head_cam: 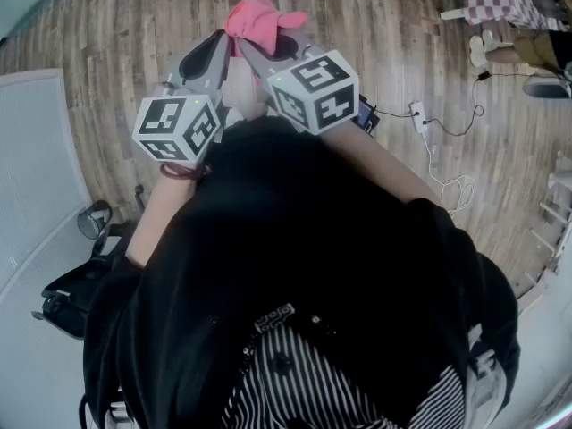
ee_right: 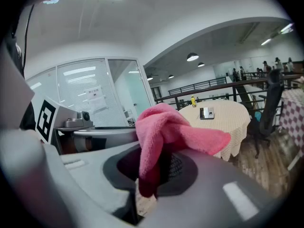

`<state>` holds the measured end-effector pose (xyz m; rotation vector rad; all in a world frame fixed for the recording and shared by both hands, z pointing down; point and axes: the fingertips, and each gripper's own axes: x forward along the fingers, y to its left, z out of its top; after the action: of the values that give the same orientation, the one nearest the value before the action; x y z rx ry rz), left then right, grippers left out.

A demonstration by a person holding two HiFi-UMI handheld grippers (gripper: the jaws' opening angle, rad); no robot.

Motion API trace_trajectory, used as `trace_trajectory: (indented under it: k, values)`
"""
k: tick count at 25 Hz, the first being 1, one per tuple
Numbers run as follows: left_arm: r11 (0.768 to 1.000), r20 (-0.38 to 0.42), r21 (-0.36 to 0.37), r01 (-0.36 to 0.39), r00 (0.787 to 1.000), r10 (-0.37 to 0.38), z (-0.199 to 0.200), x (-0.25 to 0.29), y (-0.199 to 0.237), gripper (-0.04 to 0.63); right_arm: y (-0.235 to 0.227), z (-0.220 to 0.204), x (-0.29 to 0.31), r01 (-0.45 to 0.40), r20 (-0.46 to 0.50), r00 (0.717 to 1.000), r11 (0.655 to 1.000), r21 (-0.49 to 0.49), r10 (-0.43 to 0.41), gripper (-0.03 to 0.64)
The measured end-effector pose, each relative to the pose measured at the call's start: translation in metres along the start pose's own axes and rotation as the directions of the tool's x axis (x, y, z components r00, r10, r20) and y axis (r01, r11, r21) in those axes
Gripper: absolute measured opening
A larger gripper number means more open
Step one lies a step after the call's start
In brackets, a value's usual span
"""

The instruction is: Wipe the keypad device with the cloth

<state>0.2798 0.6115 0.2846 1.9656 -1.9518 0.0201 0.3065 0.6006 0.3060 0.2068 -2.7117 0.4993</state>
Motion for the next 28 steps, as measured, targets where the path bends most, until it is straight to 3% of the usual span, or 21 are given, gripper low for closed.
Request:
trace_trajectory:
  k: [4,13,19,28]
  values:
    - [0.999,-0.006,0.054,-0.003,1.000,0.003,-0.001,0.005,-0.006,0.002,-0.004,-0.001,-0.003,-0.004,-0.003,1.000,1.000,0.006,0.004,0.061]
    - [0.997,-0.019,0.061,0.037,0.999,-0.036,-0.001,0.030,-0.020,0.003,-0.032,-0.003,-0.009,-0.003,0.006,1.000,0.998,0.070,0.003,0.061]
    - [0.980,-0.015,0.193,0.047,0.999,-0.045,0.010,0.048,-0.046,0.003,-0.054,0.004,-0.020,0.017,0.035,0.999,1.000,0.017,-0.017,0.063]
    - [0.982,-0.020,0.183,0.035,0.999,-0.031,0.006,0.061,-0.049,0.003,-0.063,0.003,-0.026,-0.030,0.031,0.999,0.999,0.028,0.029,0.063]
